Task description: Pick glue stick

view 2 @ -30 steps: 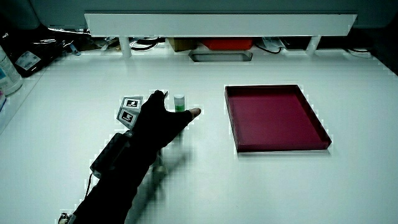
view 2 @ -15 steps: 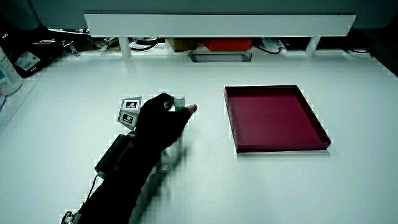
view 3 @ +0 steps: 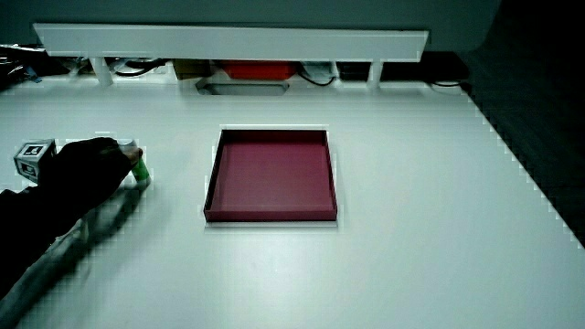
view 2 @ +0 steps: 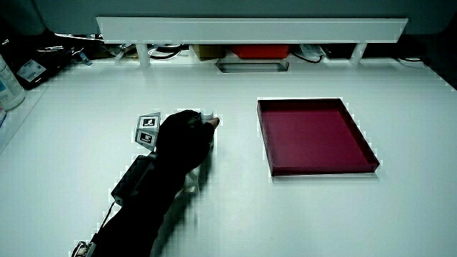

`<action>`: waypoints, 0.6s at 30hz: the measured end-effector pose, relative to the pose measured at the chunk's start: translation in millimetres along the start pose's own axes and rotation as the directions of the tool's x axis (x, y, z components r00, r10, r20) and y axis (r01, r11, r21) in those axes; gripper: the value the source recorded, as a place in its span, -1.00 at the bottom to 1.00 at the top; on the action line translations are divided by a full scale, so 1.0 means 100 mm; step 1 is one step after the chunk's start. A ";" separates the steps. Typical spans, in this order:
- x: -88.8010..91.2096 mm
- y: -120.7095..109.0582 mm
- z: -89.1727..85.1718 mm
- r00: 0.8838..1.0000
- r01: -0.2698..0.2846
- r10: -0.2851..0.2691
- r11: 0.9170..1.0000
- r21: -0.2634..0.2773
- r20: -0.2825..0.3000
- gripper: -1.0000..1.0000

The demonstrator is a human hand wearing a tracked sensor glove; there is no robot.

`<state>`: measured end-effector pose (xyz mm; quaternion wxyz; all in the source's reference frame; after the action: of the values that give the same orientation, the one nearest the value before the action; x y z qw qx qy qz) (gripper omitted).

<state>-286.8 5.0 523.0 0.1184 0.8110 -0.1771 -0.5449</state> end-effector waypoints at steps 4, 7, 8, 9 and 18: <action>0.01 -0.01 0.01 1.000 0.019 -0.019 1.000 0.006 0.012 1.00; 0.05 -0.03 0.02 0.998 0.045 -0.045 0.999 0.011 0.031 1.00; 0.06 -0.03 0.03 0.999 0.046 -0.046 0.999 0.009 0.011 1.00; 0.12 -0.05 0.02 0.998 0.053 -0.053 0.999 0.001 0.020 1.00; 0.67 -0.09 -0.16 0.981 0.187 -0.182 0.978 -0.088 0.062 1.00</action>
<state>-247.4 -14.8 469.2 0.1005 0.8024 -0.0786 -0.5830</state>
